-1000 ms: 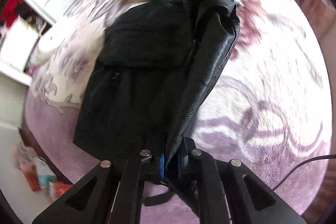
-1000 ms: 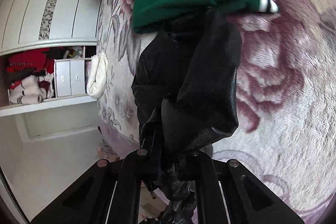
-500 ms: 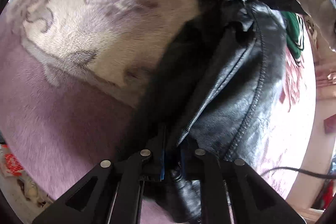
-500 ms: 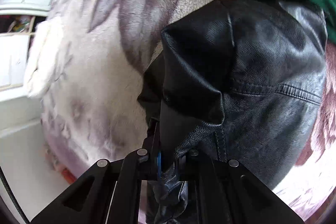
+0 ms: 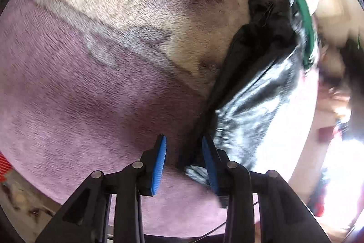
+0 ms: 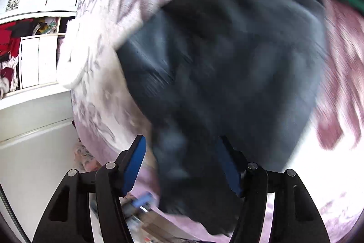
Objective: Fold large clothes
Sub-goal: 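Fold the jacket side over toward the collar with both tools and release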
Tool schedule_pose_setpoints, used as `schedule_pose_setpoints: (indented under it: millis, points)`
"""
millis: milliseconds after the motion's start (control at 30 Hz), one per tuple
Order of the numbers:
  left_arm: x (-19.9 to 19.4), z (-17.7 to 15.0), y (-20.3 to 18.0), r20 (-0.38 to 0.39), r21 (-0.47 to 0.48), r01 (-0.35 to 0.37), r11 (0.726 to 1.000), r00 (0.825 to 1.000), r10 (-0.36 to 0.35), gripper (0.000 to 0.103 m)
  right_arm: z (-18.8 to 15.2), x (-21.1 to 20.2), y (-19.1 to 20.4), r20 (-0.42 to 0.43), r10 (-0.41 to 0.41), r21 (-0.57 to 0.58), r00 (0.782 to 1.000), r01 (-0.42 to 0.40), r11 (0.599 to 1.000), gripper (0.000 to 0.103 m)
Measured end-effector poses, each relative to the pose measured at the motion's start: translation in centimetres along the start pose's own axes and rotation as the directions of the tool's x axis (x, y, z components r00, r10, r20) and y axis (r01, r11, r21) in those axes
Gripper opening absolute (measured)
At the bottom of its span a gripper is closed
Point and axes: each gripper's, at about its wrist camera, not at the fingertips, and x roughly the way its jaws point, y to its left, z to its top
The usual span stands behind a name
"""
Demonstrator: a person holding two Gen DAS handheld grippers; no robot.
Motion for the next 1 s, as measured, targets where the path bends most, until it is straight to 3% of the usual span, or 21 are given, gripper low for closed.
schedule_pose_setpoints:
  millis: [67, 133, 267, 367, 400, 433, 467, 500, 533, 567, 633, 667, 767, 867, 1000]
  points:
    - [0.5, 0.1, -0.8, -0.008, -0.014, 0.082, 0.997, 0.997, -0.082, 0.035, -3.6, -0.7, -3.3, 0.006, -0.023, 0.032, 1.0, 0.023, 0.999, 0.067]
    - [1.4, 0.3, -2.1, -0.013, 0.016, 0.105, 0.994, 0.994, -0.105, 0.044, -6.8, -0.6, -6.4, -0.009, -0.022, 0.085, 1.0, 0.023, 0.996, 0.067]
    - [4.2, 1.4, -4.1, 0.003, 0.13, -0.004, 0.992, 1.0, 0.003, 0.046, -13.2, 3.4, -12.1, -0.085, 0.093, 0.198, 0.992, -0.075, 0.977, 0.067]
    - [6.0, 2.4, -3.8, -0.017, 0.138, -0.004, 0.99, 1.0, 0.007, 0.046, -15.3, 7.5, -14.4, -0.105, 0.14, 0.194, 0.985, -0.118, 0.974, 0.073]
    - [6.2, 2.6, -3.7, -0.008, 0.14, -0.002, 0.99, 1.0, 0.003, 0.046, -15.5, 8.6, -14.7, -0.093, 0.15, 0.184, 0.984, -0.131, 0.974, 0.073]
    - [6.3, 3.0, -3.5, 0.003, 0.143, -0.002, 0.99, 1.0, 0.002, 0.046, -15.5, 9.4, -15.0, -0.076, 0.179, 0.177, 0.981, -0.163, 0.971, 0.081]
    - [6.1, 3.0, -3.7, 0.018, 0.152, -0.004, 0.988, 1.0, 0.001, 0.046, -15.5, 9.5, -15.1, -0.036, 0.215, 0.187, 0.976, -0.204, 0.961, 0.09]
    - [5.7, 2.8, -3.8, 0.049, 0.171, -0.014, 0.985, 0.999, 0.006, 0.045, -15.6, 9.2, -15.1, 0.029, 0.265, 0.223, 0.964, -0.264, 0.938, 0.09]
    - [5.3, 2.4, -4.2, 0.096, 0.193, -0.037, 0.981, 0.995, 0.019, 0.039, -15.9, 9.1, -15.1, 0.066, 0.312, 0.239, 0.948, -0.319, 0.917, 0.086]
    - [5.3, 2.3, -5.0, 0.116, 0.207, -0.043, 0.977, 0.993, 0.018, 0.024, -15.9, 9.2, -15.1, 0.079, 0.341, 0.245, 0.937, -0.35, 0.904, 0.068]
    - [4.6, 1.8, -5.5, 0.143, 0.224, -0.07, 0.972, 0.989, 0.038, 0.015, -16.0, 9.5, -14.5, 0.094, 0.297, 0.267, 0.95, -0.311, 0.912, 0.045]
    - [4.4, 1.6, -5.6, 0.147, 0.224, -0.069, 0.972, 0.988, 0.036, 0.012, -16.2, 9.5, -14.3, 0.106, 0.305, 0.279, 0.947, -0.322, 0.904, 0.03]
    - [2.9, 1.4, -4.8, 0.157, 0.209, -0.066, 0.976, 0.987, 0.033, 0.011, -18.3, 9.4, -13.7, 0.141, 0.371, 0.352, 0.918, -0.396, 0.848, 0.021]
    - [1.2, 0.3, -3.1, 0.135, 0.205, -0.106, 0.973, 0.988, 0.079, 0.011, -22.4, 9.7, -11.3, 0.076, 0.375, 0.356, 0.924, -0.376, 0.855, 0.02]
    - [-0.4, -1.1, 1.5, 0.049, 0.133, -0.18, 0.975, 0.983, 0.175, 0.011, -28.4, 12.3, -9.4, -0.11, 0.335, 0.371, 0.936, -0.274, 0.887, 0.022]
